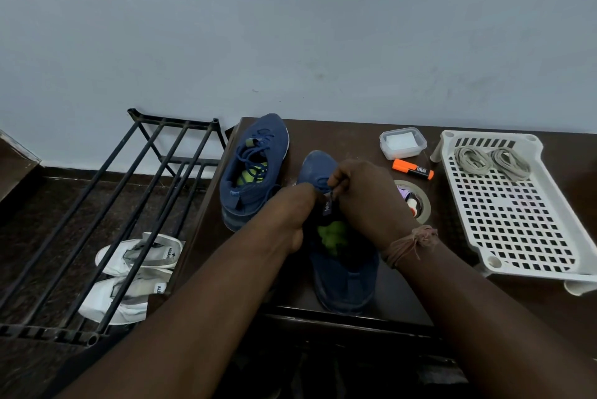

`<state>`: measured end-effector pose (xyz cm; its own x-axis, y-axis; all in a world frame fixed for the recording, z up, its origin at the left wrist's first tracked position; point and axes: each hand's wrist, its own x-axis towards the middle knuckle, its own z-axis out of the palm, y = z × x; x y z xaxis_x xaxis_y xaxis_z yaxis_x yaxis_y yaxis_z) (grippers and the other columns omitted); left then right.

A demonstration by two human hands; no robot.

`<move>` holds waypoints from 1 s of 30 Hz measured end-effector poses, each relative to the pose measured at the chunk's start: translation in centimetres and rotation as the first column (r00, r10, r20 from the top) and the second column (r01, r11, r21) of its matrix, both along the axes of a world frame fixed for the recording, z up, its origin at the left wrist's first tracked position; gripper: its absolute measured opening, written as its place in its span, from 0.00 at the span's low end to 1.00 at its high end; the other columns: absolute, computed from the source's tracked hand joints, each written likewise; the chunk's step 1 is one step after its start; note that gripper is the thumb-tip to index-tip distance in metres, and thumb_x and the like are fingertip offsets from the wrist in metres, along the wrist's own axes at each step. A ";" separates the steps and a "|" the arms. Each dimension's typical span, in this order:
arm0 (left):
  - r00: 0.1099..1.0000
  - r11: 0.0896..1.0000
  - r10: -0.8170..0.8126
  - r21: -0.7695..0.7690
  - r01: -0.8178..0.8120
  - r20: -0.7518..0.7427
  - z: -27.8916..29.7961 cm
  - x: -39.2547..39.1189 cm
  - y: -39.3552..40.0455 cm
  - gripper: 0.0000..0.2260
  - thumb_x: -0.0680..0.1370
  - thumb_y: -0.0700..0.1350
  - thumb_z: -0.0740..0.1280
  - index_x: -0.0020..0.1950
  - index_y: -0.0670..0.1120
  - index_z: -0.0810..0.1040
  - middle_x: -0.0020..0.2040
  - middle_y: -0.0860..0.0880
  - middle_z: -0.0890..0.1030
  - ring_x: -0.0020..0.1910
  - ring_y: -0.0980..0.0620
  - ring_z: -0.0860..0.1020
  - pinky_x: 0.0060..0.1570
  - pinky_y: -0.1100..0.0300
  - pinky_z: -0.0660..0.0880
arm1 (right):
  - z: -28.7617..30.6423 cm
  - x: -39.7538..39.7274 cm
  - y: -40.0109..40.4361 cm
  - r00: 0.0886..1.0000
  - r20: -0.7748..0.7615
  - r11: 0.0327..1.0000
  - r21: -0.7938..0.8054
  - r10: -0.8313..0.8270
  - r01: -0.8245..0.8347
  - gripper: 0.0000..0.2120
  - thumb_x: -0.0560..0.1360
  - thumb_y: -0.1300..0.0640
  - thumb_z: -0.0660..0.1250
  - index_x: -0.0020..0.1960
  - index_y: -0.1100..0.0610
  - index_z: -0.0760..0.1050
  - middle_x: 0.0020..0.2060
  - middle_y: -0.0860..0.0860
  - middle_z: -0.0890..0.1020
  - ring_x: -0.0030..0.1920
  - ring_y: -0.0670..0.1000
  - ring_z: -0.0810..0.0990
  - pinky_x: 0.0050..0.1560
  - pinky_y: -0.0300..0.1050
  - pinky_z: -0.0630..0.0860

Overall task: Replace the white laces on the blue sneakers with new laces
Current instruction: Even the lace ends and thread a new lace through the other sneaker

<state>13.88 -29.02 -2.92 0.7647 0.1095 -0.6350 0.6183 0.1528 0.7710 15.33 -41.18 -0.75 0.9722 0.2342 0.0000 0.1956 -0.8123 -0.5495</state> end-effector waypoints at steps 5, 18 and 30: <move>0.999 0.999 -0.030 0.018 0.030 0.012 -0.2 0.1 0.4 0.11 0.77 0.34 0.68 0.58 0.38 0.82 0.50 0.38 0.85 0.44 0.42 0.83 0.43 0.53 0.81 | 0.0 -0.2 -0.1 0.999 -0.048 0.999 0.045 0.010 -0.007 0.07 0.71 0.65 0.70 0.48 0.58 0.77 0.45 0.51 0.79 0.49 0.52 0.80 0.52 0.47 0.77; 1.000 0.998 0.025 0.056 -0.025 -0.011 -0.3 0.7 0.8 0.13 0.76 0.40 0.73 0.59 0.37 0.82 0.50 0.39 0.86 0.50 0.41 0.84 0.57 0.44 0.81 | 0.3 0.6 -0.7 0.988 -0.126 0.992 0.080 -0.091 0.102 0.12 0.77 0.61 0.63 0.43 0.67 0.80 0.39 0.63 0.83 0.40 0.60 0.83 0.45 0.56 0.82; 0.999 1.000 -0.016 0.024 0.017 -0.052 -0.5 1.0 0.7 0.14 0.77 0.40 0.71 0.62 0.39 0.80 0.53 0.40 0.85 0.53 0.40 0.83 0.60 0.42 0.79 | 0.2 1.1 -2.0 0.999 -0.015 0.993 -0.116 -0.039 0.037 0.07 0.75 0.61 0.65 0.42 0.59 0.80 0.39 0.56 0.82 0.42 0.57 0.81 0.46 0.49 0.79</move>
<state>14.84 -28.31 -3.42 0.7326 0.1129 -0.6712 0.6598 0.1243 0.7411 16.40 -43.23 -0.50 0.9800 0.1946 -0.0415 0.1549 -0.8772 -0.4544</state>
